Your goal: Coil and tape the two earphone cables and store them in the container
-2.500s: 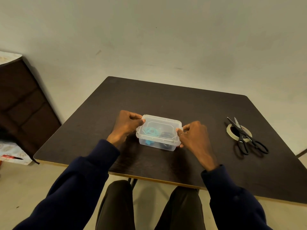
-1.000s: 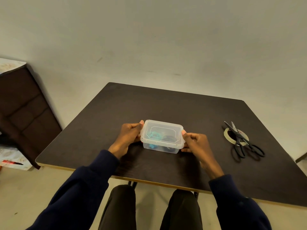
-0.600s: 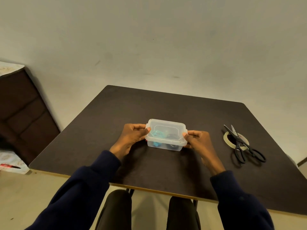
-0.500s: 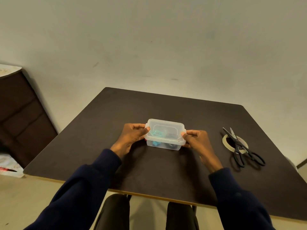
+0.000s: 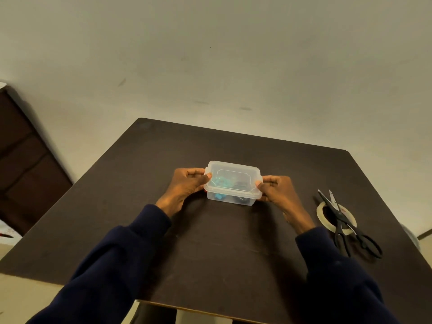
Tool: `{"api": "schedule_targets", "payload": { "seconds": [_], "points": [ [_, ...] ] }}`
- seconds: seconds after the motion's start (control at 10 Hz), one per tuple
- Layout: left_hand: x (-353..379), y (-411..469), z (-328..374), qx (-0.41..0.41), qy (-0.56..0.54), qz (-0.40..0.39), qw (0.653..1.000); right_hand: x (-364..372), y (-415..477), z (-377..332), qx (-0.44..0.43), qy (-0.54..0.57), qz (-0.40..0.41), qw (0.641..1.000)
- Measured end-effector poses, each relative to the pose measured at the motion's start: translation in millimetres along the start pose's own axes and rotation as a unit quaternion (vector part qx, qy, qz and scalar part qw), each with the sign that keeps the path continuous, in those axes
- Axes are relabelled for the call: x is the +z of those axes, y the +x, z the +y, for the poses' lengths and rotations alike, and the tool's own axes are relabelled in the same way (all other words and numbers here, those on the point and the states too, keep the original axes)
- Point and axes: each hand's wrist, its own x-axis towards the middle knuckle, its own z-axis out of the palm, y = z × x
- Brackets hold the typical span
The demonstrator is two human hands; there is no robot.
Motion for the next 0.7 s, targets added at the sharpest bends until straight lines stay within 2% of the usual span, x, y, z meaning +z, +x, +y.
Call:
{"api": "schedule_targets", "payload": {
  "seconds": [0.5, 0.6, 0.7],
  "points": [
    [3, -1, 15, -0.002, 0.058, 0.002, 0.998, -4, 17, -17, 0.052, -0.079, -0.035, 0.995],
    [1, 2, 13, 0.024, 0.101, 0.049, 0.993, 0, 16, -20, 0.041, -0.143, -0.042, 0.988],
    [0, 3, 23, 0.086, 0.243, 0.093, 0.962, 1, 6, -33, 0.003, -0.269, 0.010, 0.963]
  ]
}}
